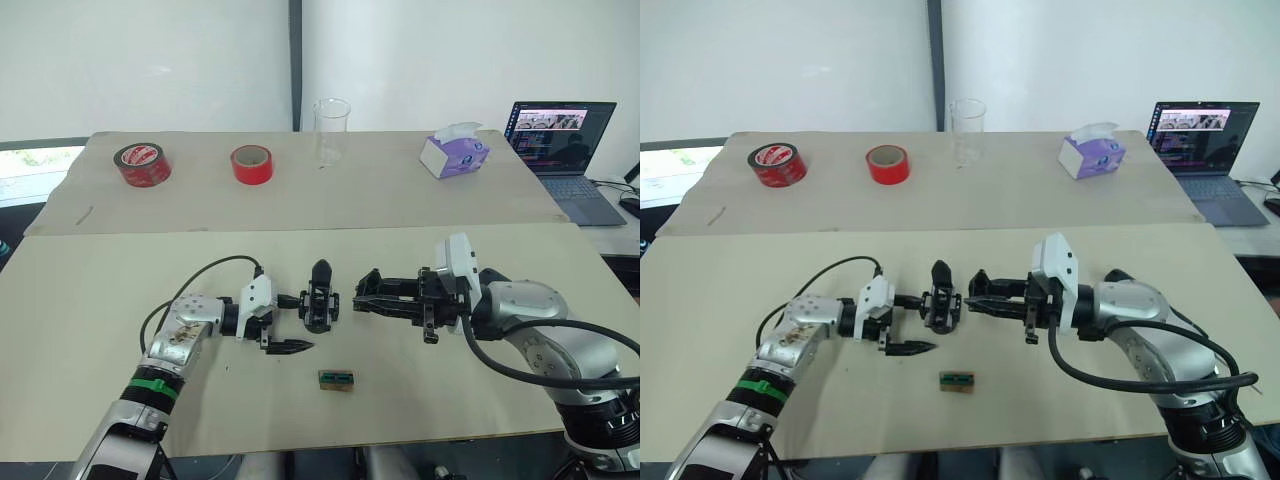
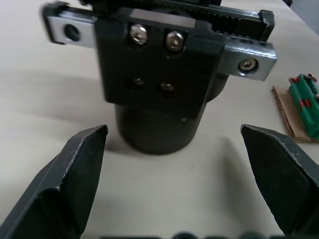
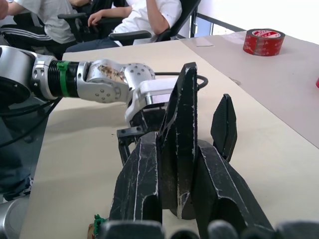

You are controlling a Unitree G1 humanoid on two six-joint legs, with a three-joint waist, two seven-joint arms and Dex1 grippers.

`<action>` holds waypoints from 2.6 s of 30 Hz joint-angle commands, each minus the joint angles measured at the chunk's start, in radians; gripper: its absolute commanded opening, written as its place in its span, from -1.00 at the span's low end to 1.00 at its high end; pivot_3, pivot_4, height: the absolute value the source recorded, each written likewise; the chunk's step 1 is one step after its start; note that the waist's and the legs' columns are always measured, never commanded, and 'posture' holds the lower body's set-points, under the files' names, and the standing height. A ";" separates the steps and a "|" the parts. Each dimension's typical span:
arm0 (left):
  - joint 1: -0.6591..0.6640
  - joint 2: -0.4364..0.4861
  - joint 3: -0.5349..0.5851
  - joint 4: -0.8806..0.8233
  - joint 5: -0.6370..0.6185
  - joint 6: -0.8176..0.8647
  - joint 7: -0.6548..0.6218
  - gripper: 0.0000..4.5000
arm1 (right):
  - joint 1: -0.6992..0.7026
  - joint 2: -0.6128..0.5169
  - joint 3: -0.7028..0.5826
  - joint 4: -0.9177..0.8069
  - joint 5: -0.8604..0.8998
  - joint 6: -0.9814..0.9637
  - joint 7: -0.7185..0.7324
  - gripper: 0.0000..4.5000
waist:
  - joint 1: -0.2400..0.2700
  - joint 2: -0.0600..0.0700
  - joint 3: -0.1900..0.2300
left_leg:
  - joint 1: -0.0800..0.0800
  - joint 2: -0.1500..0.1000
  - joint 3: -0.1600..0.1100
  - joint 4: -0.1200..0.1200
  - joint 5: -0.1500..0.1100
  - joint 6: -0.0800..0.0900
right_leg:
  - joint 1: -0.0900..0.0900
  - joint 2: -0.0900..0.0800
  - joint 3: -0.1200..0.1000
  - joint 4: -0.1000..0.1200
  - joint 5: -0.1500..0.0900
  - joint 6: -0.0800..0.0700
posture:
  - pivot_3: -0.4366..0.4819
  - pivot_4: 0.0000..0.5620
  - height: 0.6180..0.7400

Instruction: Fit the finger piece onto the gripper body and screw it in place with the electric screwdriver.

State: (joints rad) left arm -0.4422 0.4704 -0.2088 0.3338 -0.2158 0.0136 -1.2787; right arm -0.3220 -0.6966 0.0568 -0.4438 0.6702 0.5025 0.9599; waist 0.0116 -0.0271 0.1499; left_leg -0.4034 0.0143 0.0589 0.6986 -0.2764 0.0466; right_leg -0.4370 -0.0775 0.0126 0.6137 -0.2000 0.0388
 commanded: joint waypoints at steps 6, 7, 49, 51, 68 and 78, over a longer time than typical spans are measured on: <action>-0.039 -0.046 0.000 0.034 0.022 -0.034 0.039 1.00 | 0.009 0.007 -0.018 -0.050 0.004 0.001 -0.013 -0.81 | 0.002 0.000 0.000 | 0.000 0.000 0.000 0.001 0.000 0.000 | 0.001 0.000 0.000 0.000 0.000 0.000 | -0.05 -0.47 1.00; -0.044 -0.051 0.000 0.040 0.021 -0.036 0.037 1.00 | 0.011 0.006 -0.016 -0.050 0.000 -0.001 -0.013 -0.81 | 0.002 0.000 0.000 | 0.000 0.000 0.000 0.001 0.000 0.000 | 0.001 0.000 0.000 0.000 0.000 0.000 | -0.05 -0.47 1.00; -0.069 -0.051 -0.029 0.142 0.091 -0.100 0.012 0.02 | -0.157 0.259 0.222 0.290 -0.268 -0.223 0.157 -0.81 | -0.001 0.000 0.000 | 0.005 -0.001 0.000 0.002 0.000 0.000 | 0.004 0.000 0.000 0.004 0.001 0.001 | -0.05 -0.47 1.00; -0.067 -0.050 -0.032 0.143 0.097 -0.101 0.016 0.02 | -0.162 0.268 0.226 0.311 -0.281 -0.230 0.156 -0.81 | -0.001 0.000 0.000 | 0.006 -0.001 0.000 0.002 0.000 0.000 | 0.004 0.000 0.000 0.005 0.001 0.001 | -0.05 -0.47 1.00; -0.056 -0.041 -0.042 0.142 0.102 -0.101 0.018 0.02 | -0.178 0.258 0.269 0.399 -0.381 -0.211 0.149 -0.81 | -0.003 0.001 -0.001 | 0.016 -0.001 0.000 0.000 0.000 0.000 | 0.012 0.000 0.000 0.009 -0.001 -0.001 | -0.05 -0.47 1.00; -0.051 -0.036 -0.044 0.143 0.103 -0.103 0.024 0.02 | -0.173 0.221 0.297 0.352 -0.358 -0.088 0.167 -0.81 | -0.003 0.001 -0.009 | 0.019 0.000 0.000 -0.002 0.000 0.000 | 0.014 0.000 0.000 0.008 -0.002 -0.003 | -0.05 -0.47 1.00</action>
State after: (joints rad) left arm -0.5109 0.4122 -0.2349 0.4691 -0.1480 -0.0896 -1.2517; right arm -0.5143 -0.4471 0.3270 -0.1005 0.3276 0.3524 1.1124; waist 0.0088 -0.0266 0.1414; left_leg -0.3847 0.0140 0.0587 0.6961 -0.2766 0.0463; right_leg -0.4234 -0.0775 0.0123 0.6221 -0.2022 0.0361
